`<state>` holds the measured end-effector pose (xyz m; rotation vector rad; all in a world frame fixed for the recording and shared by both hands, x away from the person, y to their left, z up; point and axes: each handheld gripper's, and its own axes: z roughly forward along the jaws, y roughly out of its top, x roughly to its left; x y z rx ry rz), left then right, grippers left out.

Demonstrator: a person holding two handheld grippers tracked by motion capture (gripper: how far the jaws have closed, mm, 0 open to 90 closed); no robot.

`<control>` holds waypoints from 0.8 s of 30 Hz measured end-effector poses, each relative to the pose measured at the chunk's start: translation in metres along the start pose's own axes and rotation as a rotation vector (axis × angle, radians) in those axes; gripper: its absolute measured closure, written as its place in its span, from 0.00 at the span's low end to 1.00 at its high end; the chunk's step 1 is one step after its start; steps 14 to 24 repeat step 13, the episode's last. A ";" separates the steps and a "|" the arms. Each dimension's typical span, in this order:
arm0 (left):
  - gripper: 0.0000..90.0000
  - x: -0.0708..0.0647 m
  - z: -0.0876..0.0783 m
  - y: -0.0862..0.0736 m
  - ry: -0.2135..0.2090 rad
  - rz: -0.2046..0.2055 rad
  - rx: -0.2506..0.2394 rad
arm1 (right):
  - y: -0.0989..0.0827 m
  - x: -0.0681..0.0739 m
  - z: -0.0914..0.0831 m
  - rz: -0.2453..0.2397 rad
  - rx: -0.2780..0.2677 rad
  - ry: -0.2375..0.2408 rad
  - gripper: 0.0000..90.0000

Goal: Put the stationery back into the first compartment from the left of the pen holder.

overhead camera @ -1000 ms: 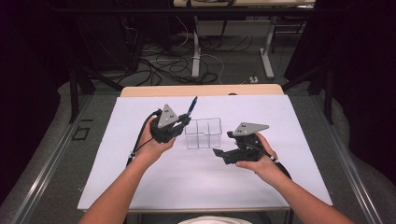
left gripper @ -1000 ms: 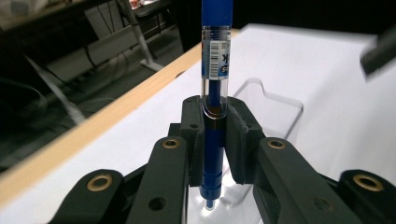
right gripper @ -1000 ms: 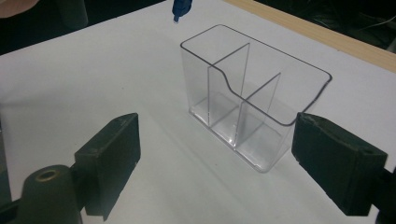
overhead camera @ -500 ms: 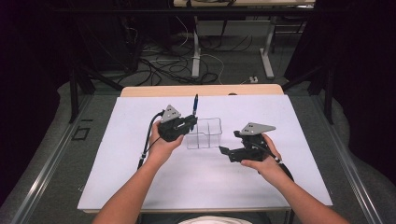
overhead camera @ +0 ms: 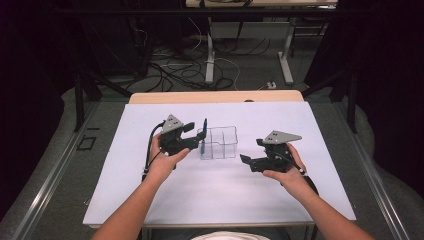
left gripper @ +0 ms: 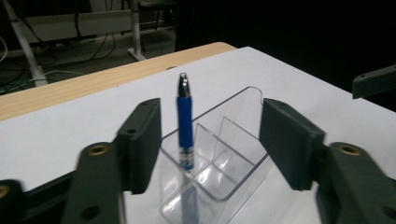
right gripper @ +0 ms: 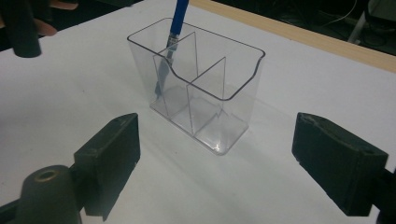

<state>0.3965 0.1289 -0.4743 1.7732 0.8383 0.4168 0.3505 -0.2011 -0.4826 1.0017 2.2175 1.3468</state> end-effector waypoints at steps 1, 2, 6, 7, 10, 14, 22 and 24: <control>0.35 0.002 -0.004 0.000 0.010 -0.001 -0.006 | 0.000 -0.001 -0.001 0.004 -0.002 -0.003 0.16; 0.34 0.004 -0.009 -0.001 0.014 -0.008 -0.007 | -0.001 -0.002 -0.002 0.010 -0.005 -0.007 0.16; 0.27 0.012 -0.030 -0.005 0.009 -0.088 0.010 | -0.004 -0.008 -0.005 0.024 -0.009 -0.041 0.15; 0.25 0.014 -0.036 -0.007 0.004 -0.110 0.021 | -0.006 -0.010 -0.006 0.032 -0.013 -0.050 0.14; 0.16 0.021 -0.051 -0.016 0.049 -0.132 0.035 | -0.010 -0.017 -0.010 0.062 -0.014 -0.088 0.10; 0.00 0.030 -0.064 -0.026 0.090 -0.162 0.059 | -0.017 -0.025 -0.013 0.096 -0.013 -0.131 0.02; 0.00 0.030 -0.064 -0.026 0.090 -0.162 0.059 | -0.017 -0.025 -0.013 0.096 -0.013 -0.131 0.02; 0.00 0.030 -0.064 -0.026 0.090 -0.162 0.059 | -0.017 -0.025 -0.013 0.096 -0.013 -0.131 0.02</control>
